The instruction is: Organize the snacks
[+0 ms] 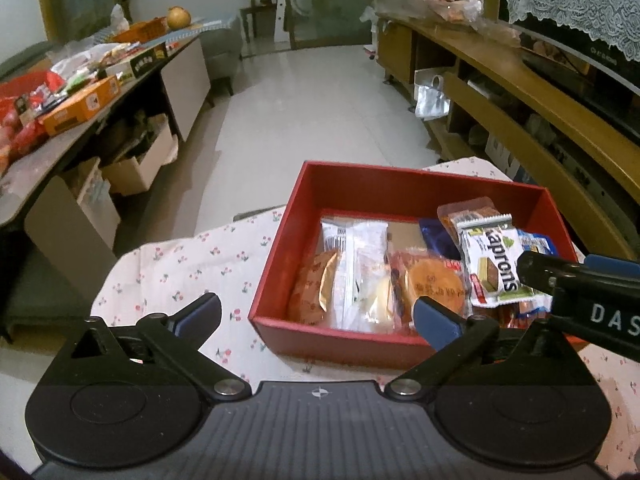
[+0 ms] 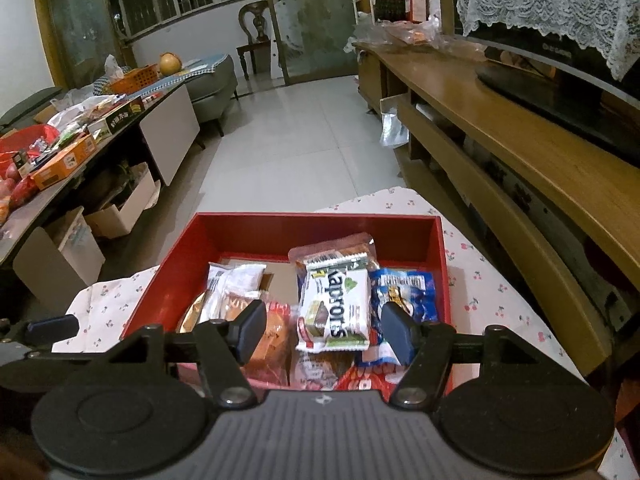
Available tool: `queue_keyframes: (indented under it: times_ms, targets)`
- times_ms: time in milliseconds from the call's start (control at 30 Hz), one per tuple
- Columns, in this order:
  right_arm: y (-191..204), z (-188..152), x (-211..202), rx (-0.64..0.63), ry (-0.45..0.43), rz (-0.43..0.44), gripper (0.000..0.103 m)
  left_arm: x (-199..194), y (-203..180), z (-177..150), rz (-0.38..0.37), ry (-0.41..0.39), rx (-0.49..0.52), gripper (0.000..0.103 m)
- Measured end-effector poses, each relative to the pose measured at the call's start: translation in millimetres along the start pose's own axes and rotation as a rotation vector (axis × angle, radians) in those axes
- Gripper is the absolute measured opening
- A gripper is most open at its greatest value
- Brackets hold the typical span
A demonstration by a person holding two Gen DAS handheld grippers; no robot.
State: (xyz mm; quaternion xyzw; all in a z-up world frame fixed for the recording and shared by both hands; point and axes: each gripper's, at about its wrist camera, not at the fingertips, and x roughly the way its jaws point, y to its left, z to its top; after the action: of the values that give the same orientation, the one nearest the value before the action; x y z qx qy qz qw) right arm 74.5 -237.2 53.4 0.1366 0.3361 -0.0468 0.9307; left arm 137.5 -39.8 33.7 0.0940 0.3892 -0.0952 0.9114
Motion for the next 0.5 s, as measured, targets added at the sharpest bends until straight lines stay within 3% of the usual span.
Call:
queue_keyframes:
  times_ms: [500]
  targets:
    - [0.6,-32.4,-21.6,-0.020,0.047,-0.017,0.077,-20.3,9.8,-26.9,0.004,0.004,-0.029,0.103]
